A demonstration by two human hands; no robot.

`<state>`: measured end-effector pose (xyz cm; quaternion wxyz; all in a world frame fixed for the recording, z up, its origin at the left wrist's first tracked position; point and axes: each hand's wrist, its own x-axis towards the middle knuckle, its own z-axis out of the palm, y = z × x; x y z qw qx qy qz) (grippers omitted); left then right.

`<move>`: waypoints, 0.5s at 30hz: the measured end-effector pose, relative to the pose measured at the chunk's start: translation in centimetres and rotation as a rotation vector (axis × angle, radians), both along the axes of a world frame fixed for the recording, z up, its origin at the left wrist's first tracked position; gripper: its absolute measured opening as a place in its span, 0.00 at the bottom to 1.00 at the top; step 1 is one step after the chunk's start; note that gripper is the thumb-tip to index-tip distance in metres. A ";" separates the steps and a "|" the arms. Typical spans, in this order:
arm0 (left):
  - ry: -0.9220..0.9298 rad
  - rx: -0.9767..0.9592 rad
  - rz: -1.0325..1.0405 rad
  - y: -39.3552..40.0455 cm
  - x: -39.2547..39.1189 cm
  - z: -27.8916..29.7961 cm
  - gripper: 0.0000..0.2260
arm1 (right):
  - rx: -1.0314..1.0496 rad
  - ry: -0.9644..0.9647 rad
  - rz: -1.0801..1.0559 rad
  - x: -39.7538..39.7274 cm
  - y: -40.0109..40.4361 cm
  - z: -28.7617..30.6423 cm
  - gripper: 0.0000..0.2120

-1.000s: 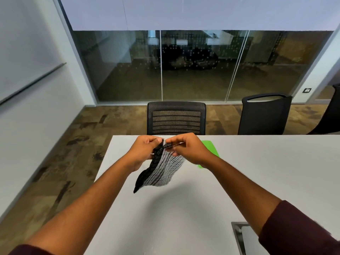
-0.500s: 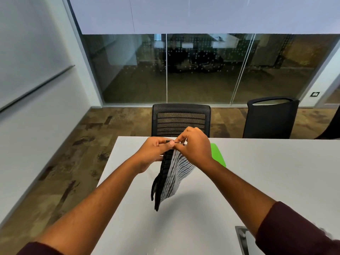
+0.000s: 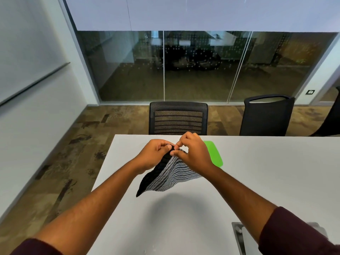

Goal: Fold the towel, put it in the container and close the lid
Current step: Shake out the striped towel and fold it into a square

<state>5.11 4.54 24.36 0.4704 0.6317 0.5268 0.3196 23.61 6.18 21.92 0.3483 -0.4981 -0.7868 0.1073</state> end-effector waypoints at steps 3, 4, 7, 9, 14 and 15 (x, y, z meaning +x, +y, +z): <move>-0.014 0.031 -0.072 0.0 0.0 0.1 0.13 | 0.000 0.041 -0.026 0.1 0.0 0.0 0.11; -0.014 0.040 -0.090 0.0 0.1 0.2 0.12 | 0.006 0.059 -0.039 0.2 0.1 0.0 0.10; -0.023 0.055 -0.119 0.1 0.5 0.4 0.13 | 0.019 0.095 -0.062 0.3 0.1 0.1 0.10; -0.017 0.068 -0.113 0.3 0.7 0.4 0.13 | 0.032 0.088 -0.079 0.2 0.3 0.1 0.10; 0.020 0.071 -0.106 0.3 1.2 0.2 0.13 | 0.030 0.032 -0.114 0.2 0.8 -0.4 0.10; 0.049 0.084 -0.098 0.4 1.3 0.2 0.13 | 0.041 0.022 -0.112 0.1 0.9 -0.6 0.10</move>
